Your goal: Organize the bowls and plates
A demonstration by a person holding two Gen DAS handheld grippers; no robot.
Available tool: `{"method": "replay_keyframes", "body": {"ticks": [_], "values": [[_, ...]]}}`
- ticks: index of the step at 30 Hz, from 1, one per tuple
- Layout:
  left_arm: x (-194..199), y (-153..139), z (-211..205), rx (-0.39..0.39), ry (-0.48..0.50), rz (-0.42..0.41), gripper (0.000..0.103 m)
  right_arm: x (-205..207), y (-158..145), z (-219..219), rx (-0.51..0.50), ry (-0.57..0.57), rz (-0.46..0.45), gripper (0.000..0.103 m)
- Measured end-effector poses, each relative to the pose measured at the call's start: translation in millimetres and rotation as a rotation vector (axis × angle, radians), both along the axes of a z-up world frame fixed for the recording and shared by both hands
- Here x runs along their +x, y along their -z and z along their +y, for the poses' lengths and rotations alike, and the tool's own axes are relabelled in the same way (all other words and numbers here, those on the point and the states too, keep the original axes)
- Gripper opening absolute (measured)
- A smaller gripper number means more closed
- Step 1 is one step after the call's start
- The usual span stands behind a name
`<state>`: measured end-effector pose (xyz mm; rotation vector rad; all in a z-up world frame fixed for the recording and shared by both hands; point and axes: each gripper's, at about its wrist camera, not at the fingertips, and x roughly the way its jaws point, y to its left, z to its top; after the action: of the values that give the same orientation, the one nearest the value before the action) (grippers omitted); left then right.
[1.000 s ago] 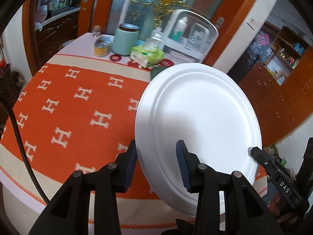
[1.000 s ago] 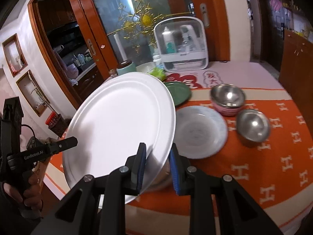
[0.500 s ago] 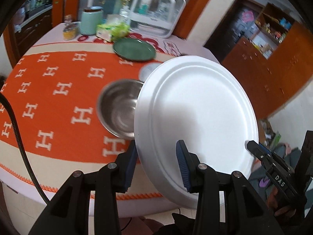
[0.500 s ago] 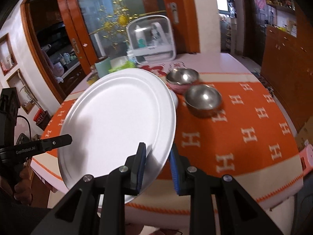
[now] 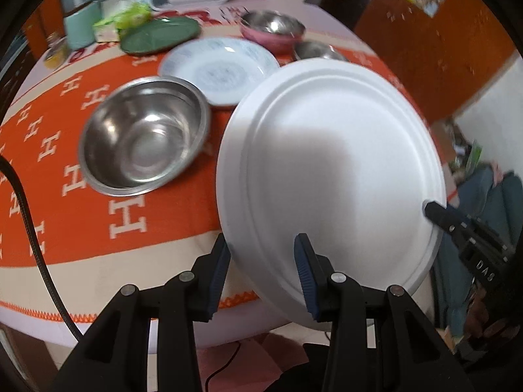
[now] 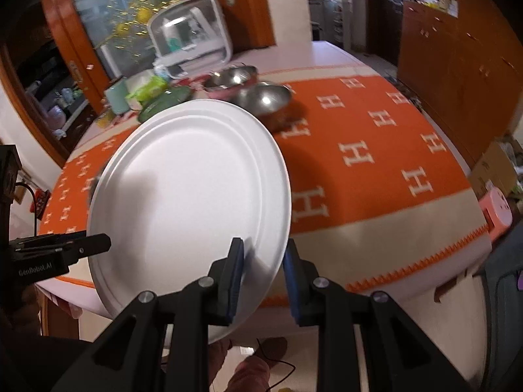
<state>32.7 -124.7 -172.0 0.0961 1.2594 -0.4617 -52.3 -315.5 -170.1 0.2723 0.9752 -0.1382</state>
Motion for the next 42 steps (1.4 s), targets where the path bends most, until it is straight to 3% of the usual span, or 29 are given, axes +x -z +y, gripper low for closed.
{"method": "replay_keyframes", "body": {"ticks": [5,14,26,36,39,42], "values": [[2,20,-24,0.068,0.04,0.046,0.038,4,21,-14,0.01,0.036,0.072,0.024],[16,46,-34,0.153,0.018,0.092,0.038,21,48,-17,0.022,0.018,0.136,0.025],[37,62,-13,0.169,-0.046,0.138,0.039,52,62,-5,0.0,-0.044,0.164,0.027],[55,71,-15,0.175,-0.039,0.135,0.04,63,64,-11,0.027,-0.035,0.16,0.028],[53,70,-15,0.171,-0.03,0.133,0.045,63,64,-11,0.033,-0.032,0.156,0.029],[50,68,-21,0.164,-0.02,0.124,0.055,61,62,-12,0.035,-0.025,0.144,0.04]]}}
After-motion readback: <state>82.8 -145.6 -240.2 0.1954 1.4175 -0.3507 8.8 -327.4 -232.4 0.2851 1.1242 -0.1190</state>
